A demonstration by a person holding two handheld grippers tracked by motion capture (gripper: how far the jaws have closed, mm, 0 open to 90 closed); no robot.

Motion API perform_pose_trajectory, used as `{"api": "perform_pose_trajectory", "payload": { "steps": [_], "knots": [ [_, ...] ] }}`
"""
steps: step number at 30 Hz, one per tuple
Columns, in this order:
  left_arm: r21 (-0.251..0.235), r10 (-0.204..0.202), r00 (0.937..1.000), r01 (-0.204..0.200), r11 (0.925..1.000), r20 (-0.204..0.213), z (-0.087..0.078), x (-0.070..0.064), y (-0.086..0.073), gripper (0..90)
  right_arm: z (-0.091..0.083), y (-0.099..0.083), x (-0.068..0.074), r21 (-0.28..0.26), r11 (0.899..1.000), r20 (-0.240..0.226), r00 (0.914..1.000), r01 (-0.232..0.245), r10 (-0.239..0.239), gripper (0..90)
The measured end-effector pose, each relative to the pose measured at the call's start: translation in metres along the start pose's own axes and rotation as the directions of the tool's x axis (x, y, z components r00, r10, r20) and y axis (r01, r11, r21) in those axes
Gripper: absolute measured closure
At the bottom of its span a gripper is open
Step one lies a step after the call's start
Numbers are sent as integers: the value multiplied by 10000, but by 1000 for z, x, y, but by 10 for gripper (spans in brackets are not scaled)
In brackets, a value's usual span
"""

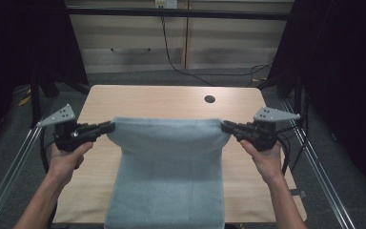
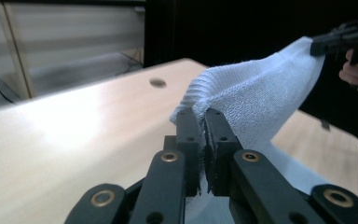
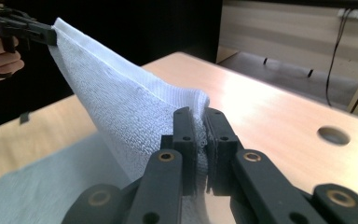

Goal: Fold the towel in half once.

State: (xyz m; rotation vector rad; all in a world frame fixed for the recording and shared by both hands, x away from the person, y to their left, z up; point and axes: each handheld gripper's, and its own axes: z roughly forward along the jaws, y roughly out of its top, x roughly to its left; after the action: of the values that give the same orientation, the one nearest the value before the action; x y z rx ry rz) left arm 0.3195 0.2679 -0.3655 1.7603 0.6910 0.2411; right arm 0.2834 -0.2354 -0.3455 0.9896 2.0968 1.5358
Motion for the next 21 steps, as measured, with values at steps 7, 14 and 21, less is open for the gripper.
{"api": "perform_pose_trajectory", "payload": {
  "steps": [7, 14, 21],
  "knots": [
    [800, -385, 9990, 401, 9960, -215, -2, -10, -52, 856, -1, -48, 28, 477, 9987, -219, 9995, -195, 206, 841],
    [1479, -608, 9980, 627, 9870, -174, -12, -26, -84, 856, -4, -91, 47, 1019, 9936, -325, 9981, -493, 529, 841],
    [2336, -616, 9981, 593, 9705, 24, -12, -54, -111, 858, -16, -118, 69, 1787, 9820, -260, 9974, -613, 670, 841]
  ]
}}
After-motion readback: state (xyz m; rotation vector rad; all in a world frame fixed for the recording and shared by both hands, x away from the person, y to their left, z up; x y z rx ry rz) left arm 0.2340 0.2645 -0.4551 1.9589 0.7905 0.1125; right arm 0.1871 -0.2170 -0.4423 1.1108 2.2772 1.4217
